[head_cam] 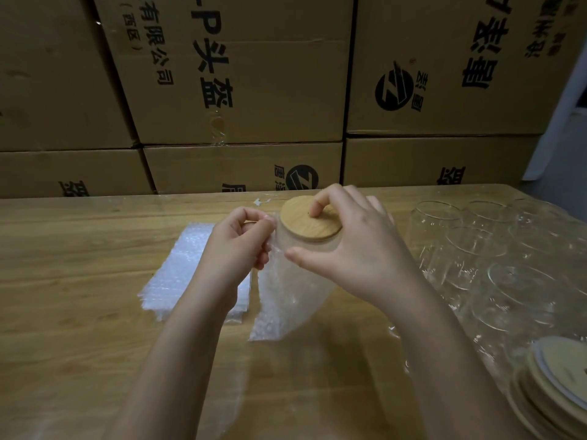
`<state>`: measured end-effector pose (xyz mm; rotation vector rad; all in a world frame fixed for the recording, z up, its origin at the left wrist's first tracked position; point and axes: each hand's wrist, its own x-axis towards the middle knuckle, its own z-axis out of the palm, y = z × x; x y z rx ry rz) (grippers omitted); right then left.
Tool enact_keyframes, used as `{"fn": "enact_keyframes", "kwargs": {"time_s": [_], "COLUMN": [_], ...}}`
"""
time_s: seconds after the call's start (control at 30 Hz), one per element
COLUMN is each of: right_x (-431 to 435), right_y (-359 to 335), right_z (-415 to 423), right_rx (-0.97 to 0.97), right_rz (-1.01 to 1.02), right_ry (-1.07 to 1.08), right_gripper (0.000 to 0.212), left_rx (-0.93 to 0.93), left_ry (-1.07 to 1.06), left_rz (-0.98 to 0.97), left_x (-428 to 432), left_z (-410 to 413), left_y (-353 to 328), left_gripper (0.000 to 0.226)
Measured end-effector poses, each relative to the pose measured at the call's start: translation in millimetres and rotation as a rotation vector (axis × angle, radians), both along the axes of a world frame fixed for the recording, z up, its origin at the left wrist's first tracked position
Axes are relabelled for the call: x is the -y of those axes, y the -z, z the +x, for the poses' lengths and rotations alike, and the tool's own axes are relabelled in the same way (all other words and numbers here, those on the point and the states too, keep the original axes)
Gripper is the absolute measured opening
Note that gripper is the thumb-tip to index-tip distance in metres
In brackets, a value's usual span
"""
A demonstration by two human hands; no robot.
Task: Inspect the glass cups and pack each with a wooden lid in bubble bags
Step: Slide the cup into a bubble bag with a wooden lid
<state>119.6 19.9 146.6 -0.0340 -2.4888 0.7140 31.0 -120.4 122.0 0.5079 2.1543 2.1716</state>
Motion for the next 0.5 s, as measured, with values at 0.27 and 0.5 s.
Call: {"fn": "enact_keyframes", "kwargs": {"time_s": [0.27, 0.5], "right_x": [-4.9, 0.2], "right_y": [16.6, 32.6], "right_z": [-16.0, -27.8], "right_rx": [0.117, 0.149], "right_rz": [-0.010, 0.078], "right_ry": [-0.018, 0.045], "right_gripper": [0.048, 0.049], "left_rx": [-0.033, -0.127], "left_ry": [-0.033, -0.033], "left_rz": [-0.018, -0.185], "left_x": [0.2, -2.4], "left_z": [-1.4, 1.5], "left_y": [2.0, 3.9], "left_gripper": [0.012, 0.010]}}
